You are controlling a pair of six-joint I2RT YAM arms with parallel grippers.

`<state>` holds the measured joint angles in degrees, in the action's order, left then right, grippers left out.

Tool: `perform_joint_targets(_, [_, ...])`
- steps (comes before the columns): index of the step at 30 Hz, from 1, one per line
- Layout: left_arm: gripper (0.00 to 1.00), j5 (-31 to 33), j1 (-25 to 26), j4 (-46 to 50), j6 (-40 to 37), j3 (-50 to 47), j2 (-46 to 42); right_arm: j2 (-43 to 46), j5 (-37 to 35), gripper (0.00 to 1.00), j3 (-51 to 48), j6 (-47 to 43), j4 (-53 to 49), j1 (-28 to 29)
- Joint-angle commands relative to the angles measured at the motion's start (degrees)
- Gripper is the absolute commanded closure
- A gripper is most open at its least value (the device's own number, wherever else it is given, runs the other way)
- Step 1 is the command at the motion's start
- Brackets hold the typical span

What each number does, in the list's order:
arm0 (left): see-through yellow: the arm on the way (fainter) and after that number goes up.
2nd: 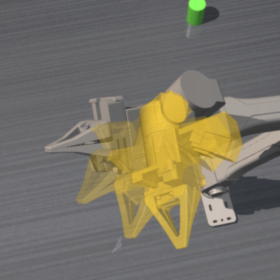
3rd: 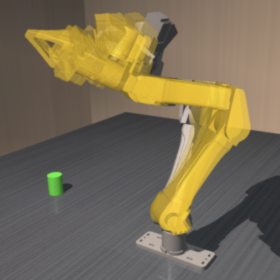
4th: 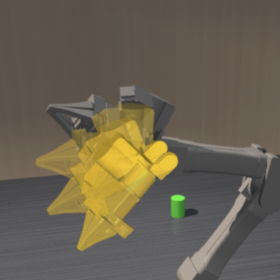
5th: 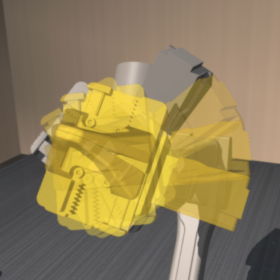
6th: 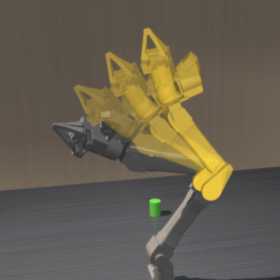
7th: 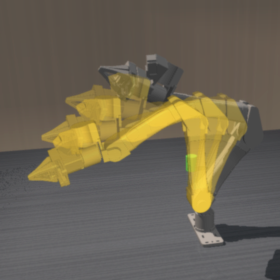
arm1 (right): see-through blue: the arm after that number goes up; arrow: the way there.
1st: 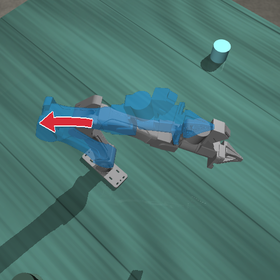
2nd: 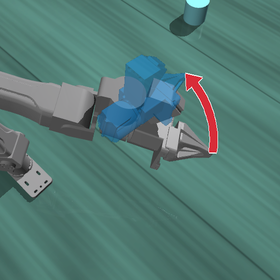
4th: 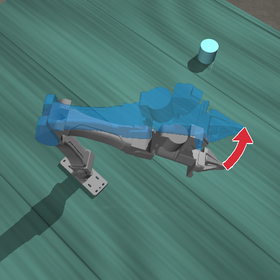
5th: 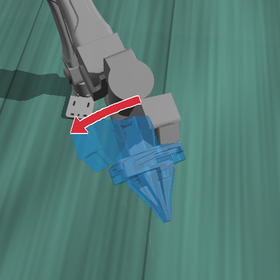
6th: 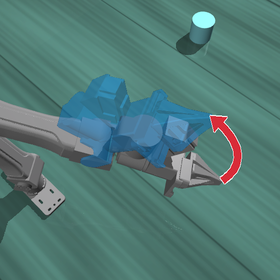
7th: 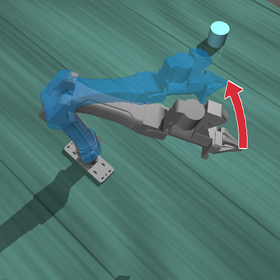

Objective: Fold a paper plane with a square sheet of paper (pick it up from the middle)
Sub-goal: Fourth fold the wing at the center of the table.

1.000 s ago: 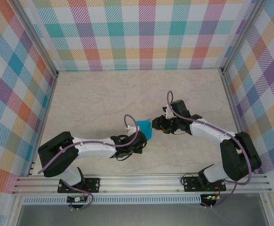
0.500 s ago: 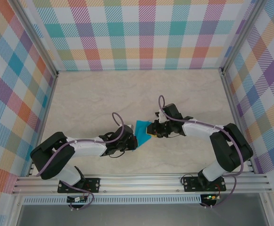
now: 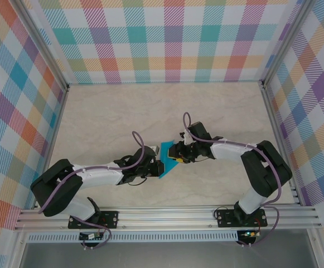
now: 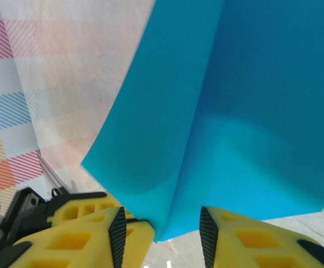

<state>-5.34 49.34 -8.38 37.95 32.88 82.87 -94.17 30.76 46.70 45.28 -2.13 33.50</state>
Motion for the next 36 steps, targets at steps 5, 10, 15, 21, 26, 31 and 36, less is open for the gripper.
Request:
perform_joint_targets(5, [0.87,-0.4,0.2,2.9,-3.4,2.7,0.8,-1.9,2.1,0.43,4.1,0.3,0.1,0.6])
perform_joint_targets(10, [0.74,-0.2,0.9,4.0,-4.5,4.1,1.6,-4.5,1.8,0.44,6.4,0.2,-1.7,1.0])
perform_joint_targets(15, [0.56,4.9,2.7,8.6,-5.8,5.9,1.3,-6.2,1.2,0.52,7.3,0.6,-2.6,1.0])
perform_joint_targets(21, [0.43,14.2,6.6,13.8,-5.8,7.8,1.1,-6.4,0.8,0.59,7.4,0.4,-3.4,0.9])
perform_joint_targets(26, [0.43,20.0,10.0,16.9,-5.2,10.6,3.9,-6.3,1.0,0.66,7.7,-0.1,-4.2,1.0])
perform_joint_targets(31, [0.44,23.3,11.9,18.3,-4.5,13.0,7.0,-6.2,0.9,0.68,7.8,-0.5,-4.8,1.0])
perform_joint_targets(36, [0.47,27.5,13.2,20.2,-2.6,14.8,9.6,-6.0,0.9,0.69,7.9,-0.6,-5.1,1.0])
